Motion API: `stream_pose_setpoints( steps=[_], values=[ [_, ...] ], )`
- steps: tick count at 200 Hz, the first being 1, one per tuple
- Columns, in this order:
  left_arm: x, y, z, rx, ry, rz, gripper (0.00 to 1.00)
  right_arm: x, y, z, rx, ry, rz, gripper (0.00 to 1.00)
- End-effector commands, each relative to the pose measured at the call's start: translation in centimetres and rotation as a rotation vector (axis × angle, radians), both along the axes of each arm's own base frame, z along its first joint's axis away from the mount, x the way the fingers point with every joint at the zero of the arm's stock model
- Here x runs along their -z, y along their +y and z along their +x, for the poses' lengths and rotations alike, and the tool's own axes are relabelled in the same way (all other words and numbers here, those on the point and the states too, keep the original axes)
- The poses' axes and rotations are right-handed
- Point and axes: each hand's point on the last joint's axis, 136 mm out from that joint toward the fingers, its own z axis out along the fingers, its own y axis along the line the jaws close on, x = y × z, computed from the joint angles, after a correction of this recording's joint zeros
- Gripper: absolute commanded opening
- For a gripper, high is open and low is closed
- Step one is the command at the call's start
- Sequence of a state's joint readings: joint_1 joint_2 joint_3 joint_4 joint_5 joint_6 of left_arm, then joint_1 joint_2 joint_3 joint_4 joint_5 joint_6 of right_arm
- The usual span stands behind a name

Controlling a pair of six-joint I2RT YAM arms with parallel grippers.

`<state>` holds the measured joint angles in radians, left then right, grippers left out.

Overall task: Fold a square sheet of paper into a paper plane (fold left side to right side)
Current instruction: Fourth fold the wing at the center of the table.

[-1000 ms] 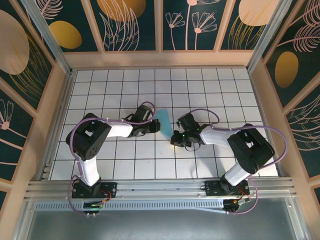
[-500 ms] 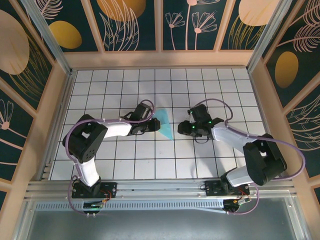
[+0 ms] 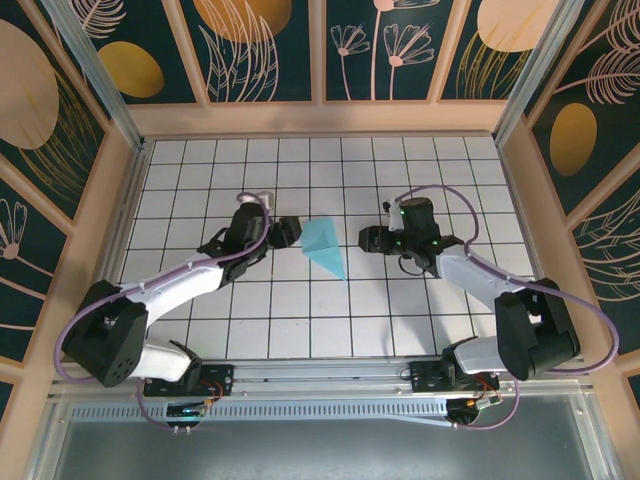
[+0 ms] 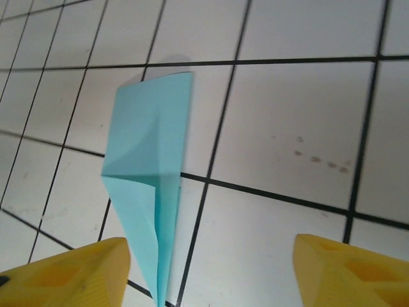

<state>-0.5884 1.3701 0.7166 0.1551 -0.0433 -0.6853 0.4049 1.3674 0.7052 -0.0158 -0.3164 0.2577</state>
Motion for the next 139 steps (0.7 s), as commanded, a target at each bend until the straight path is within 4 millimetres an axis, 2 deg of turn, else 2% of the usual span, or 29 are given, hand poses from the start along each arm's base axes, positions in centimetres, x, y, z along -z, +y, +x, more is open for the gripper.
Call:
stream_pose_setpoints(
  steps=[1,23,42,85,89,105,139],
  values=[
    [0.5,3.6,-0.2,-0.166,-0.041,0.005,0.72,0.3,2.5,-0.3,-0.138,-0.027,0.014,0.61],
    [1.1,5.5,-0.8,-0.244,-0.048,-0.044,0.78,1.2,4.8,-0.7,-0.223,-0.014,-0.006,0.59],
    [1.7,6.1,-1.2,-0.27,-0.033,-0.077,0.8,2.2,6.3,-0.8,-0.269,0.008,-0.019,0.59],
    [2.4,5.6,-1.3,-0.251,-0.001,-0.103,0.81,4.2,8.3,-0.2,-0.326,0.058,-0.021,0.57],
    [2.5,5.6,-1.3,-0.249,0.002,-0.104,0.81,4.3,8.9,-0.6,-0.346,0.061,-0.022,0.56],
    [2.7,5.4,-1.2,-0.243,0.009,-0.104,0.81,4.7,9.4,-0.6,-0.352,0.066,-0.025,0.54],
    [2.9,4.7,-0.9,-0.224,0.036,-0.109,0.82,5.3,9.9,-0.7,-0.365,0.095,-0.005,0.43]
  ],
)
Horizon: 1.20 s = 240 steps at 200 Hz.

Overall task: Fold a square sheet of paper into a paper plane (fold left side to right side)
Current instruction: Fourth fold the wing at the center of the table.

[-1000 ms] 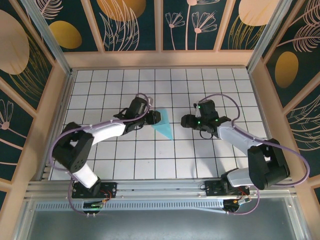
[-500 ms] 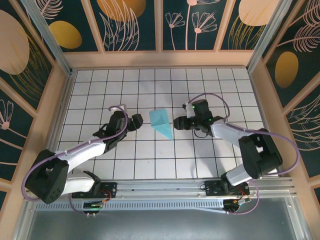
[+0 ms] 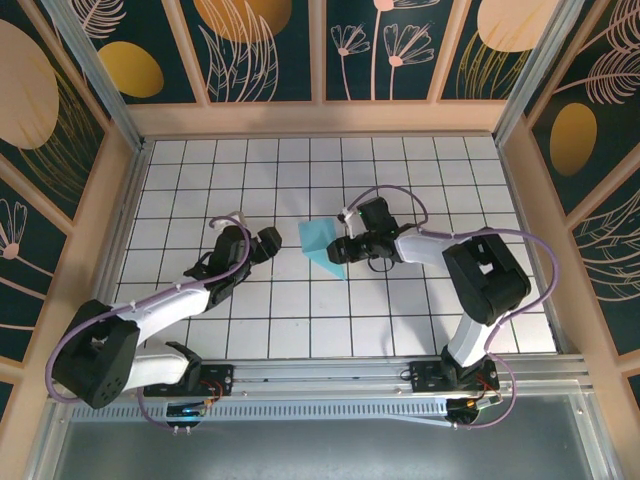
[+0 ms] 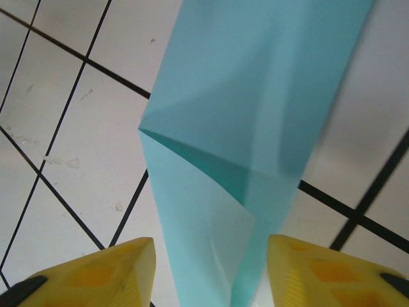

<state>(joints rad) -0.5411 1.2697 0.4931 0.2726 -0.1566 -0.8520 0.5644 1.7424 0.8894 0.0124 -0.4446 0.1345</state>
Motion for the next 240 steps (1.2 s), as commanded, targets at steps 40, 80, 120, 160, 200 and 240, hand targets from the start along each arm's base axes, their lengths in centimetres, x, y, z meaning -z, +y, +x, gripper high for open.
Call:
stream_pose_setpoints(
  steps=[40,80,120,160,200,240],
  values=[
    [-0.4,-2.2,1.5,0.041,0.032,-0.081,0.83,-1.3,0.9,0.7,-0.017,-0.029,0.032,0.16],
    [-0.8,-4.1,2.4,0.086,0.061,-0.189,0.85,-2.9,0.2,0.6,-0.004,-0.055,0.049,0.0],
    [-1.2,-5.6,3.1,0.149,0.071,-0.303,0.8,-4.2,0.4,0.0,-0.013,-0.074,0.102,0.0],
    [-0.5,-7.7,3.6,0.222,0.11,-0.358,0.7,-4.9,-0.6,0.6,0.018,-0.085,0.13,0.0],
    [1.4,-8.9,4.4,0.248,0.157,-0.362,0.7,-4.9,-0.9,0.6,0.022,-0.088,0.137,0.0],
    [3.2,-10.2,5.0,0.286,0.206,-0.374,0.66,-4.8,-0.9,0.6,0.023,-0.084,0.142,0.0]
  ],
)
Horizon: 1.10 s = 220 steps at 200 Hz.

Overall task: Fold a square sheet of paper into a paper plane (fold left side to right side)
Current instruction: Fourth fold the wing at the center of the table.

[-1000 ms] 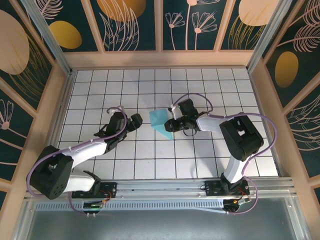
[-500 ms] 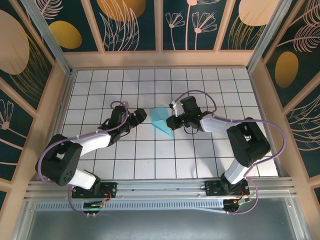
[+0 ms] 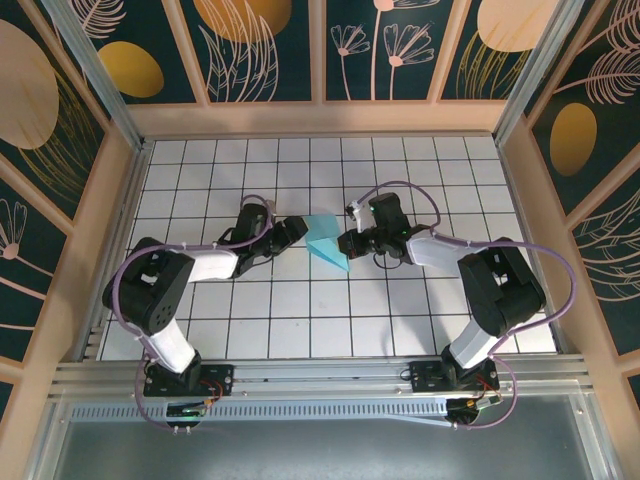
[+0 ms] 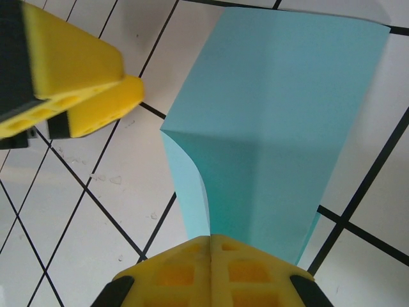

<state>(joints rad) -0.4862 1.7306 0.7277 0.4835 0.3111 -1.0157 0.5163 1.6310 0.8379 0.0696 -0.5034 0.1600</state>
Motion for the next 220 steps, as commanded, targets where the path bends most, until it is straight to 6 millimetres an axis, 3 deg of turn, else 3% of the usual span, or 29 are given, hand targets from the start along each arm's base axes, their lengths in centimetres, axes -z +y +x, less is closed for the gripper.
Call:
stream_pose_setpoints(
  steps=[1,48,105,144,181,220],
  values=[
    [-0.4,-1.3,0.9,0.04,-0.014,-0.048,0.66,-1.2,0.0,0.0,-0.004,-0.025,0.037,0.0],
    [0.4,-2.8,1.8,0.096,0.003,-0.061,0.6,-1.3,0.1,0.1,-0.007,-0.028,0.043,0.0],
    [1.4,-3.0,2.3,0.105,0.01,-0.043,0.47,-0.7,-0.1,0.1,0.001,-0.016,0.028,0.0],
    [1.7,-2.8,2.4,0.095,0.005,-0.031,0.2,-0.4,-0.4,0.3,0.019,-0.015,0.014,0.0],
    [1.4,-2.3,2.3,0.072,-0.006,-0.02,0.04,-0.7,-1.4,1.0,0.075,-0.041,-0.033,0.24],
    [0.1,-2.1,2.0,0.047,-0.026,-0.037,0.02,-1.5,-4.5,2.0,0.195,-0.111,-0.173,0.44]
  ],
)
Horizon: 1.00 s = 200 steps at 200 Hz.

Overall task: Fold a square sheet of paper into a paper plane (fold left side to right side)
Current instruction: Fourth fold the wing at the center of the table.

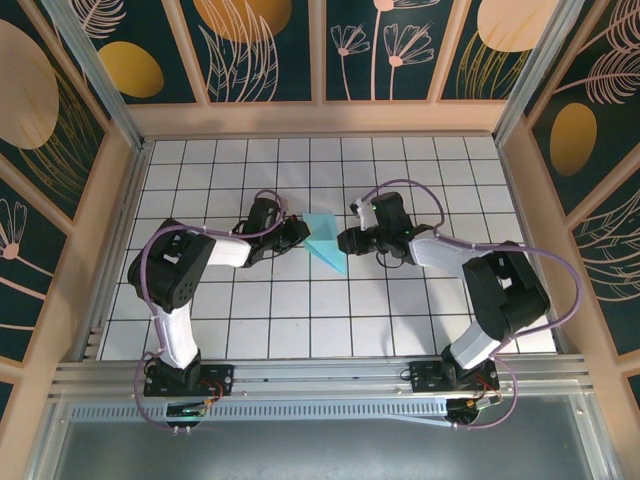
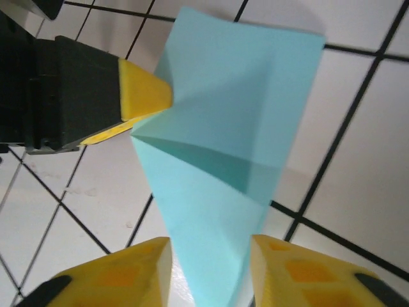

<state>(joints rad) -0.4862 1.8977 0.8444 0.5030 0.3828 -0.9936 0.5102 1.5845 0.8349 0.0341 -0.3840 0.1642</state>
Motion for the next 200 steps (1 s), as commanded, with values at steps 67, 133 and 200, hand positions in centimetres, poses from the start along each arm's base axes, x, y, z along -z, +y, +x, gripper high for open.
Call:
stream_pose_setpoints(
  steps=[67,133,200],
  values=[
    [-3.5,0.9,0.0,-0.111,-0.072,-0.066,0.0,-3.2,-6.9,0.9,0.27,-0.143,-0.225,0.63],
    [-3.6,0.0,-0.2,-0.129,-0.047,-0.089,0.0,-5.2,-7.2,-0.7,0.283,-0.165,-0.164,0.76],
    [-3.7,-0.8,-0.7,-0.14,-0.039,-0.086,0.0,-3.3,-1.4,-3.8,0.147,-0.122,-0.179,0.61]
  ],
)
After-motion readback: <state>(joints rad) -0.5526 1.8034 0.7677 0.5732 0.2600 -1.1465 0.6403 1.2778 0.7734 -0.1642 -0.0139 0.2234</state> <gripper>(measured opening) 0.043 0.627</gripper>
